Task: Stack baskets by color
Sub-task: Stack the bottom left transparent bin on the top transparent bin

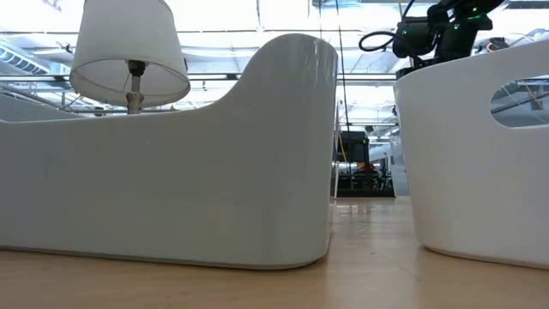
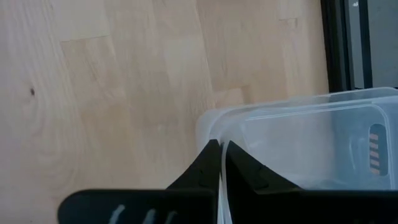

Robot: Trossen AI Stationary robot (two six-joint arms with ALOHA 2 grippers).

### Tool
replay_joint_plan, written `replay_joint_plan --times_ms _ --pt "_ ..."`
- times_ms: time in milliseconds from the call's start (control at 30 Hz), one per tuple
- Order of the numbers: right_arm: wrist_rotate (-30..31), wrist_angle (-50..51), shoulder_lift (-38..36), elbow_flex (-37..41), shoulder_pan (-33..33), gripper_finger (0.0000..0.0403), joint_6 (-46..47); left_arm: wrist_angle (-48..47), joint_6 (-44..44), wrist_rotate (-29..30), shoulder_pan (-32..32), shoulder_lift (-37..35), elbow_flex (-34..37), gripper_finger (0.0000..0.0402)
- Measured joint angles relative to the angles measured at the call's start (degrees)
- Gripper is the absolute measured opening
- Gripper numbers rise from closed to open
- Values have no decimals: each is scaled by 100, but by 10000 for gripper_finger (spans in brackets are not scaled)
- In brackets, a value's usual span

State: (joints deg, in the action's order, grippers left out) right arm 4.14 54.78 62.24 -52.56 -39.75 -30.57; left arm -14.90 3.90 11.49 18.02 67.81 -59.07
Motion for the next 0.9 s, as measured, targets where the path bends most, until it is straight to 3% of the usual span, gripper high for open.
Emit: replay_joint_plan --times_ms 567,900 --pt "-17 33 0 0 0 4 29 1 -9 0 1 0 0 12" --pt "11 -56 0 -7 2 86 31 1 -9 0 2 1 0 12"
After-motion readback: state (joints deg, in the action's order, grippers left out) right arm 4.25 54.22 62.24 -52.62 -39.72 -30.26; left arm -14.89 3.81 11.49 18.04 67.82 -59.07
